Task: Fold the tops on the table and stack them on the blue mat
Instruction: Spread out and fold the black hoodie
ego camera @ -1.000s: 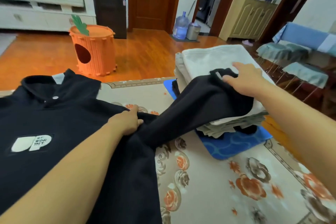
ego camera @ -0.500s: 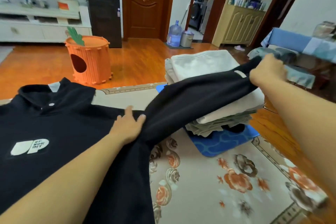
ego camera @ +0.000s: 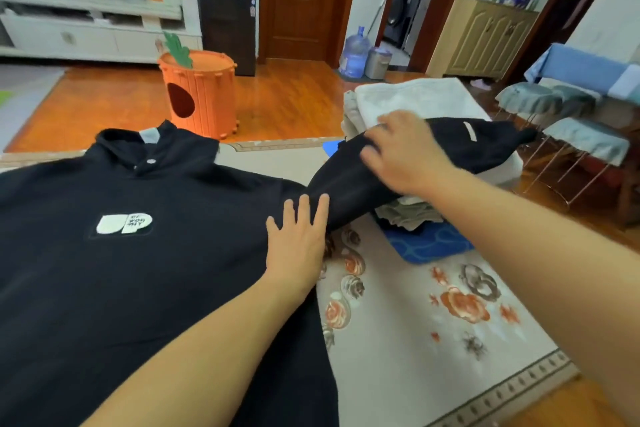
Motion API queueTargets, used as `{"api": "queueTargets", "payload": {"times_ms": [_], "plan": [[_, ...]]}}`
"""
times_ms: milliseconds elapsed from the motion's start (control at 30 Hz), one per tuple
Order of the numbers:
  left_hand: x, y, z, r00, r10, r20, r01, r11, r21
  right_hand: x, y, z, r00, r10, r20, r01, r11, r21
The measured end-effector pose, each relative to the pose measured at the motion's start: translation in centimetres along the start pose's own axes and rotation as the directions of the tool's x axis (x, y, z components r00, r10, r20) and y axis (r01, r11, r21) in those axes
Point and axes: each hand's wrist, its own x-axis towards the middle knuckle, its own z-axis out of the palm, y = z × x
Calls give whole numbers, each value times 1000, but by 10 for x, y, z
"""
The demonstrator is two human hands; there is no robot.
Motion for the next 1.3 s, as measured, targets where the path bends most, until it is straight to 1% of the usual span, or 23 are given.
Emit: {"api": "queueTargets", "payload": {"times_ms": [67,133,233,267,300,333,433,467,500,567,633,667,700,767,833,967,1000,1033,1067,1133,1167,1233,1300], "plan": [[-1,1,-4,997,-71,12,71,996,-53,-21,-22,12,958,-253,134,262,964,-53],[-4,6,-8,997,-58,46,65,984,-164,-38,-32,26,896,-314,313,387,899,-205],[-11,-1,-24,953,132,274,-28,934,-355,-46,-32,30,894,-157,419,325,872,-366],[-16,-12,-35,936,159,314,-21,916,-401,-46,-32,28,887,-108,449,308,863,-400],[-23,-25,-45,943,161,290,-30,913,-407,-47,-32,25,873,-63,484,298,854,-426],[-31,-44,-54,957,140,253,-39,929,-368,-47,-33,24,852,-11,523,289,844,-452],[-58,-130,-67,972,39,233,-42,999,4,-37,-64,16,721,169,672,289,808,-513],[-68,-163,-71,967,-37,251,17,997,81,-27,-83,11,682,199,704,270,826,-494],[-78,-194,-74,959,-138,246,115,988,105,-13,-106,9,676,179,715,229,871,-434],[-94,-242,-73,917,-298,264,280,954,107,14,-151,17,758,38,652,93,982,-166],[-110,-270,-67,888,-353,295,330,936,125,27,-184,34,859,-42,511,-36,989,143],[-118,-278,-61,876,-362,319,339,932,126,26,-190,48,864,-22,502,-103,970,220],[-129,-281,-53,865,-369,341,349,929,120,22,-189,64,839,29,544,-190,951,242],[-148,-281,-36,876,-371,308,357,928,104,6,-169,95,732,168,660,-373,910,183],[-159,-278,-28,887,-369,276,355,929,103,-1,-149,113,659,279,699,-491,863,118],[-136,-301,-42,910,-316,268,305,949,83,31,-155,112,551,364,751,-504,862,-49],[-124,-315,-52,916,-287,279,293,956,20,45,-162,107,534,374,758,-471,876,-101],[-112,-332,-62,927,-267,264,292,955,-59,61,-172,99,560,369,742,-431,895,-119],[-104,-349,-66,937,-272,218,295,952,-77,77,-186,90,631,340,697,-394,915,-89],[-95,-375,-59,939,-330,93,323,943,82,108,-221,80,818,252,518,-336,939,74],[-97,-382,-51,918,-388,83,373,916,150,124,-242,75,885,205,419,-307,932,194],[-102,-386,-30,869,-483,106,467,872,146,155,-282,69,955,103,277,-201,915,349],[-102,-390,-19,871,-479,108,471,878,89,189,-317,74,970,-21,243,-75,923,378]]}}
